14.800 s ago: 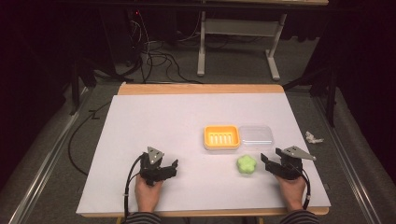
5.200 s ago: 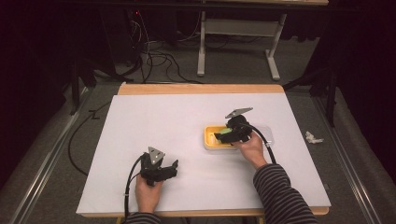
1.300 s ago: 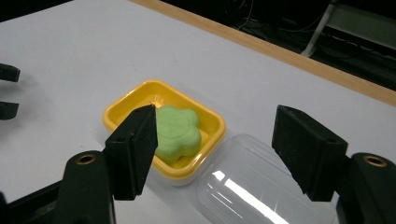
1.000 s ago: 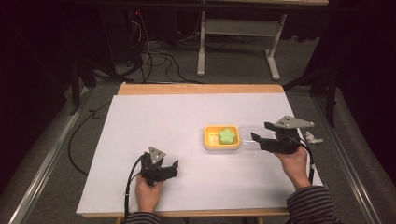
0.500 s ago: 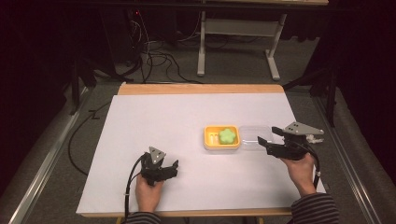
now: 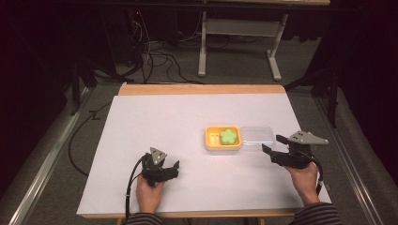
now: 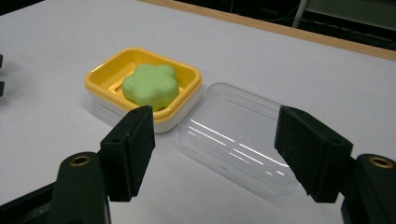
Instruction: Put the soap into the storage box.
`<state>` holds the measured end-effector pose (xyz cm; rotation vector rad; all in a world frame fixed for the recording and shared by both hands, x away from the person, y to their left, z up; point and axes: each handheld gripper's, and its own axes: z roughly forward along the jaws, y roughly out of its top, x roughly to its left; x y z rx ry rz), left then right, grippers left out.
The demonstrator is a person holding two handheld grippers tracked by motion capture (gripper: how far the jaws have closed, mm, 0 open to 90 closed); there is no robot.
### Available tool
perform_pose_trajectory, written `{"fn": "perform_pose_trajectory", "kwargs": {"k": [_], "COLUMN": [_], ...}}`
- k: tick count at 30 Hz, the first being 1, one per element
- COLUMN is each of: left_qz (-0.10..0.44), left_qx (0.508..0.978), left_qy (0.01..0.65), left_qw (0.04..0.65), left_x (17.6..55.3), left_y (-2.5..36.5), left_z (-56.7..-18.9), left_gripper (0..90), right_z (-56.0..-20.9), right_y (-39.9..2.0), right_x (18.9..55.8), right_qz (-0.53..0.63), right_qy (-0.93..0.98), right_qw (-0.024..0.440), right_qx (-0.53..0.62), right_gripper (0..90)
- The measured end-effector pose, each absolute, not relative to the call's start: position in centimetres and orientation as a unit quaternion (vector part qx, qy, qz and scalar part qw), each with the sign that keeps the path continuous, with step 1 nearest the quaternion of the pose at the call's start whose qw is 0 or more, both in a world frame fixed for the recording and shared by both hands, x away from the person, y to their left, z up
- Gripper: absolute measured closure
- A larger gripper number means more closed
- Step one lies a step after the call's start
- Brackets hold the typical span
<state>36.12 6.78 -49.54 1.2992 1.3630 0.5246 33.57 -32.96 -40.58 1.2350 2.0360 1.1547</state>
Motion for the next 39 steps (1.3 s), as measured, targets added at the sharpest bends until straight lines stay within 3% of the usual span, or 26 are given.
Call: {"fn": "perform_pose_trajectory", "kwargs": {"k": [39], "left_qz": [0.226], "left_qx": [0.553], "left_qy": [0.578], "left_qw": [0.556], "left_x": [36.2], "left_y": [6.7], "left_z": [-49.6], "left_gripper": [16.9], "right_z": [-45.6], "right_y": [-30.1], "right_x": [32.1], "right_qz": [0.411], "right_qy": [0.761], "right_qw": [0.22], "right_qx": [0.451], "right_gripper": [30.8]}}
